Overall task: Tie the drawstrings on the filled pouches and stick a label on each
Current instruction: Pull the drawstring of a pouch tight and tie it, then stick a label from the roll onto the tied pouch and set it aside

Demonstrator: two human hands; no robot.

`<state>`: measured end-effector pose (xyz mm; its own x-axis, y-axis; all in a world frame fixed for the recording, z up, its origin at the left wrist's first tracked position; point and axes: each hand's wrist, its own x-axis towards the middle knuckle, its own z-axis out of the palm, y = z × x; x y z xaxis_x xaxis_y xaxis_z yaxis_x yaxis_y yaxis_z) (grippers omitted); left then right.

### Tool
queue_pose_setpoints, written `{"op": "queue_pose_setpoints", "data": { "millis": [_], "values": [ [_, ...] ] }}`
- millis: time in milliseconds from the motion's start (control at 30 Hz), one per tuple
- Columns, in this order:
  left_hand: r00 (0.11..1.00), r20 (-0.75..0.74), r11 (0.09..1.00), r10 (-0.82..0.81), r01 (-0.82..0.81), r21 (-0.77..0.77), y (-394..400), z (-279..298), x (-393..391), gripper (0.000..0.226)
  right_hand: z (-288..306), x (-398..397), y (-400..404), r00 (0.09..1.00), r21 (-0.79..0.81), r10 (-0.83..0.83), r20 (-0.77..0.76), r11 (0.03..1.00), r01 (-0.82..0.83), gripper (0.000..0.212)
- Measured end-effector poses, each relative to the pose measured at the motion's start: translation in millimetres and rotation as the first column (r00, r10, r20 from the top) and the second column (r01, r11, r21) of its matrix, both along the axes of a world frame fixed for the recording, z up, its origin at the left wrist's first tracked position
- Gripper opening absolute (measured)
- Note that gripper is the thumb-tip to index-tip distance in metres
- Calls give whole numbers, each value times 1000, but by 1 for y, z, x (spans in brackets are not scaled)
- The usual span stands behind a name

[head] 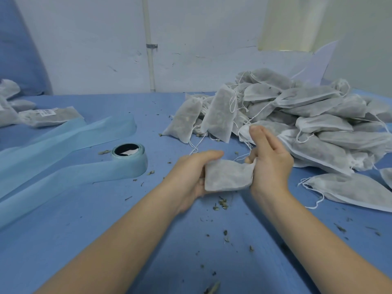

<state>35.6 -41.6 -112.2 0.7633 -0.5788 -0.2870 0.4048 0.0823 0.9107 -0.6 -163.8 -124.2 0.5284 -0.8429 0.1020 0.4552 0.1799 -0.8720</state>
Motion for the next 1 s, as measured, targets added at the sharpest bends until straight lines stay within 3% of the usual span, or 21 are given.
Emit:
{"op": "queue_pose_setpoints", "data": {
  "millis": [133,267,333,433,533,700,767,833,867,900,967,1000],
  "values": [
    [997,64,991,46,-38,-129,-1,-8,7,17,-2,-3,-3,983,-196,161,-87,965,-175,22],
    [998,46,985,36,-28,-168,3,-9,9,23,-6,-7,-3,937,-440,300,-178,828,-348,25],
    [997,40,988,70,-63,-140,4,-8,12,32,-6,-9,0,923,-563,306,-232,732,-384,25],
    [992,101,991,70,-57,-119,7,-8,13,52,-8,-10,3,920,-621,261,-292,680,-390,25],
    [970,231,994,82,-63,-89,9,-11,13,34,-10,-9,3,926,-656,221,-305,657,-373,24],
    [890,427,987,158,-161,-29,17,-9,14,16,-6,-10,9,925,-640,245,-291,669,-379,19],
    [840,493,969,228,-246,-29,25,-3,16,14,-1,-5,15,893,-631,269,-362,635,-447,12],
    [781,528,926,332,-375,-27,36,1,23,12,2,4,21,775,-482,442,-451,610,-629,50],
    [761,518,898,391,-438,-33,42,2,29,12,2,9,26,698,-330,570,-434,620,-712,67],
    [743,493,866,453,-499,-45,50,4,36,11,3,16,30,622,-179,688,-373,605,-776,71],
    [694,439,789,570,-612,-57,65,9,50,10,1,30,42,563,-58,769,-304,575,-816,49],
    [666,420,751,616,-658,-58,72,12,56,10,-1,37,48,572,-90,728,-378,586,-805,39]
  ]
}}
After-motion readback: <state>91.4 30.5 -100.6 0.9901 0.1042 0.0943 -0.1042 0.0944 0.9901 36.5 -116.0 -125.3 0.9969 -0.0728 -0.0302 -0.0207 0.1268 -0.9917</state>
